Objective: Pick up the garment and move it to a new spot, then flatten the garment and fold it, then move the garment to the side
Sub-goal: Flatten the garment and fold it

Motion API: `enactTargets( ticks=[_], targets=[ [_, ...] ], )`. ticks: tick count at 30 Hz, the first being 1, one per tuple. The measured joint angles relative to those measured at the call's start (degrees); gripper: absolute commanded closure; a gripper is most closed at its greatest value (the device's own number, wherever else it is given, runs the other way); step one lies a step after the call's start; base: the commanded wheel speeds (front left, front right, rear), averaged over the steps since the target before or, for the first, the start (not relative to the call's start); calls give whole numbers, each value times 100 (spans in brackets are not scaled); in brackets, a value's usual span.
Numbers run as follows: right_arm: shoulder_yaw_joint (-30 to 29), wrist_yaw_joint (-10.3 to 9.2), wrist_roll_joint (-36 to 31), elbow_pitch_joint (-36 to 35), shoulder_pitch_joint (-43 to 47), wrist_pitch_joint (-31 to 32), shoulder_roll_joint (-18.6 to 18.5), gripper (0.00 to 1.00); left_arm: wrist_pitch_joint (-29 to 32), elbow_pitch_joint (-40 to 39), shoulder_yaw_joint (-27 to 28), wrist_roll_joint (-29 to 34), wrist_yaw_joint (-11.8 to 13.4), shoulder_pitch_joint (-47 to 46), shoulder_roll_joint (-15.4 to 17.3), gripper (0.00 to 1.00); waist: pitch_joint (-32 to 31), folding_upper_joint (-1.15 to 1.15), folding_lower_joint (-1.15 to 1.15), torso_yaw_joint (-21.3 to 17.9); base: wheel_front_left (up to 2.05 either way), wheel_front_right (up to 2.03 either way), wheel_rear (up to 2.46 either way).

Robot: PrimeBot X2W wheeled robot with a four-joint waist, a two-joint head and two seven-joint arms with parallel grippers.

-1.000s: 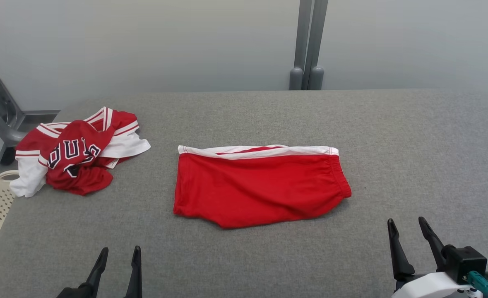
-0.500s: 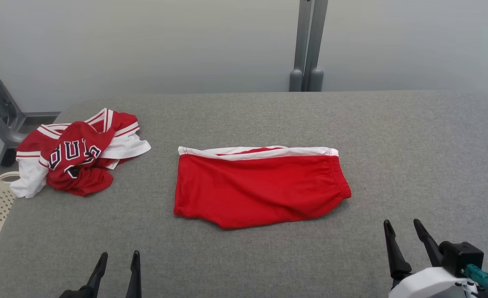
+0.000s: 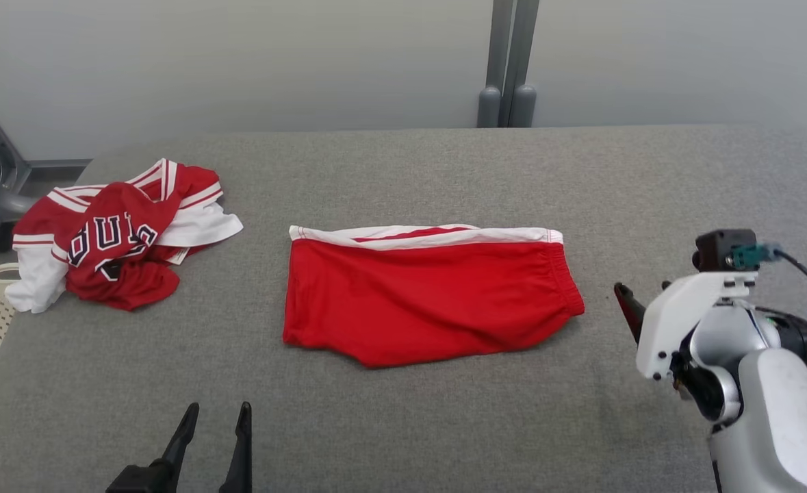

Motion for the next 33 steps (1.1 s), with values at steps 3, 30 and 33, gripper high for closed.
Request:
enactTargets(
  ticks=[3, 30, 33],
  targets=[
    [-160, 4, -116, 141, -509, 558, 27, 0, 0, 8, -38, 34, -33, -100, -24, 0, 112, 0, 0, 57, 0, 0, 0],
    [-775, 1, -995, 2080, -2337, 1723, 19, 0, 0, 97, -431, 307, -260, -948, -207, 0, 1316, 0, 1, 846, 0, 0, 0],
    [-902, 1, -972, 2312, -2395, 1697, 20, 0, 0, 119, -466, 305, -275, -989, -219, 0, 1403, 0, 1, 906, 0, 0, 0]
  ],
)
